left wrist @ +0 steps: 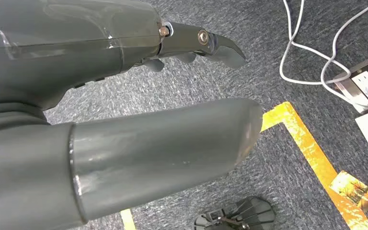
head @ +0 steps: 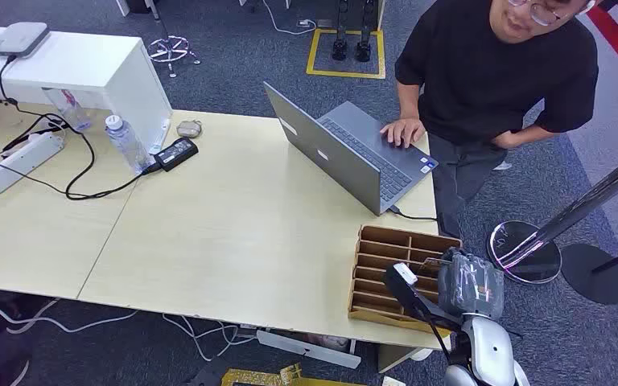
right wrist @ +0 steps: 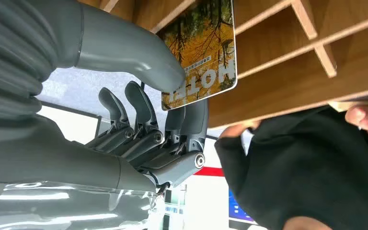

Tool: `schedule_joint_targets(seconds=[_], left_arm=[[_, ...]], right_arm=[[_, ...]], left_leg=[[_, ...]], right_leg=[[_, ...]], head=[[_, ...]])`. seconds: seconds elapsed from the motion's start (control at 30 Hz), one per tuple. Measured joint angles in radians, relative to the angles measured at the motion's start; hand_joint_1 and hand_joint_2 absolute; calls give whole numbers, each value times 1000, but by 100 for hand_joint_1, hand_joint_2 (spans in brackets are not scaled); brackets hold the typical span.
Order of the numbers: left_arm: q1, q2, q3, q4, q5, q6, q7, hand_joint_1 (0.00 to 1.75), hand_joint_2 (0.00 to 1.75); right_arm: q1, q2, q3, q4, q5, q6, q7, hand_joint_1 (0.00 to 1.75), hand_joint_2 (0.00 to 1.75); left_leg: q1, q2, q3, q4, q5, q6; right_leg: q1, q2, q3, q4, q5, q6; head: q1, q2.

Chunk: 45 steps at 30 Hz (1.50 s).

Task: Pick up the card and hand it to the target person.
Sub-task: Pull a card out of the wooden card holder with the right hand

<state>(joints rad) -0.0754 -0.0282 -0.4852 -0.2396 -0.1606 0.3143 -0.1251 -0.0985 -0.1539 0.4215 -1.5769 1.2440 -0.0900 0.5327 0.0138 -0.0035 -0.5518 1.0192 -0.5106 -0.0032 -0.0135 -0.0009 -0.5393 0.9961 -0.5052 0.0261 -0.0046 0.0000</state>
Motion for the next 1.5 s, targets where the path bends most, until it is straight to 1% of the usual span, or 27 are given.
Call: schedule_joint_targets(seconds=[0.2,0.87,1.0,1.13,1.3,1.5], left_arm=[[0,0,-1,0,2,0,0,0,0],[0,0,-3,0,14,1,3,0,0],[0,0,-3,0,15,1,4,0,0],[0,0,-3,0,15,1,3,0,0],[0,0,-3,0,15,1,2,0,0],[0,0,-5,0,15,1,2,0,0]], right_arm=[[2,-1,-1,-25,0,-1,3,137,175],[7,-18,-6,-134,21,-5,29,154,175],[3,-25,-11,-168,30,0,36,154,175],[-8,-30,-15,-197,38,7,40,154,175],[-39,-39,-17,-231,40,21,47,160,175],[-73,-45,-19,-243,37,30,54,161,175]], left_leg=[[0,0,0,0,0,0],[0,0,0,0,0,0],[0,0,0,0,0,0],[0,0,0,0,0,0],[0,0,0,0,0,0],[0,0,0,0,0,0]], right_leg=[[0,0,0,0,0,0],[0,0,0,0,0,0],[0,0,0,0,0,0],[0,0,0,0,0,0],[0,0,0,0,0,0],[0,0,0,0,0,0]], head=[[0,0],[0,0],[0,0],[0,0],[0,0],[0,0]])
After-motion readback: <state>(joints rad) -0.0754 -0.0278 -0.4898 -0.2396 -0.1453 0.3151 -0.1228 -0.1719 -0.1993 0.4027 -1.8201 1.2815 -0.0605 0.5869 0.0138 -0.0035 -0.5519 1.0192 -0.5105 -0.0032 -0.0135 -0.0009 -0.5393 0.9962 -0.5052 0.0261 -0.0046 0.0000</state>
